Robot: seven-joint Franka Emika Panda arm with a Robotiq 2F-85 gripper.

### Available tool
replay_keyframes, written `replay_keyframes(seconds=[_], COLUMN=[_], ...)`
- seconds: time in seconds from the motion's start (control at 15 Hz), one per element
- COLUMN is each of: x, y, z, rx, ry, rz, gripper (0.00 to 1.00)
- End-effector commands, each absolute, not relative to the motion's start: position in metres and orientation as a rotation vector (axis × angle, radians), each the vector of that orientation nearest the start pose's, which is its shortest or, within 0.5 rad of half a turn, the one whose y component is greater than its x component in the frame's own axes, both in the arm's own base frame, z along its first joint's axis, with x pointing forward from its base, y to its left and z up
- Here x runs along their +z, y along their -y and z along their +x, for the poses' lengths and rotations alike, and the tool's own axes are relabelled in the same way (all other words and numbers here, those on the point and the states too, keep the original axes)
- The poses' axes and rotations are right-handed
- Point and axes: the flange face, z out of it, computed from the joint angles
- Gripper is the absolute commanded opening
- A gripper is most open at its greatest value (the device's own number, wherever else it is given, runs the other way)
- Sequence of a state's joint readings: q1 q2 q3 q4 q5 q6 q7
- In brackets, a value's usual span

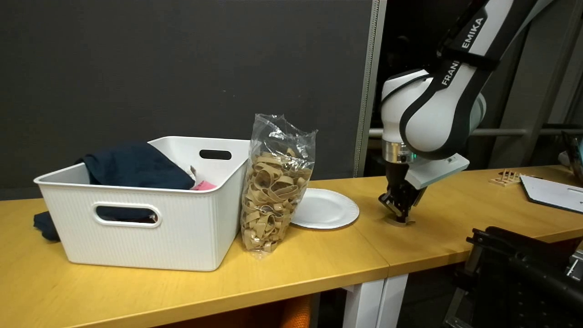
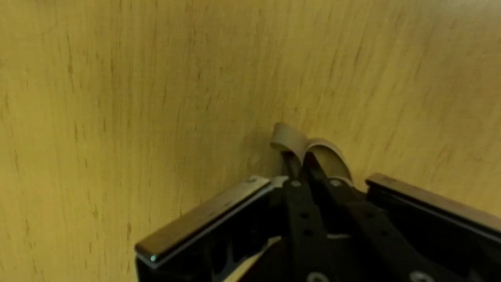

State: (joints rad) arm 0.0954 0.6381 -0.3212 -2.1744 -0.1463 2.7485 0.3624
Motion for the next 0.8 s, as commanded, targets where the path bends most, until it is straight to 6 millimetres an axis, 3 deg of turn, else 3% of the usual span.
replay_keyframes(seconds=[0.0, 0.27, 0.73], x=[0.127, 0.161, 0.237], y=[0.126, 0.137, 0.153], z=[0.526, 0.533, 0.554], rx=[0.017, -0.042, -0.127], ry=[-0.694, -0.714, -0.677], rz=[-3.309, -3.321, -3.405], gripper=[0.00, 0.01, 0.01])
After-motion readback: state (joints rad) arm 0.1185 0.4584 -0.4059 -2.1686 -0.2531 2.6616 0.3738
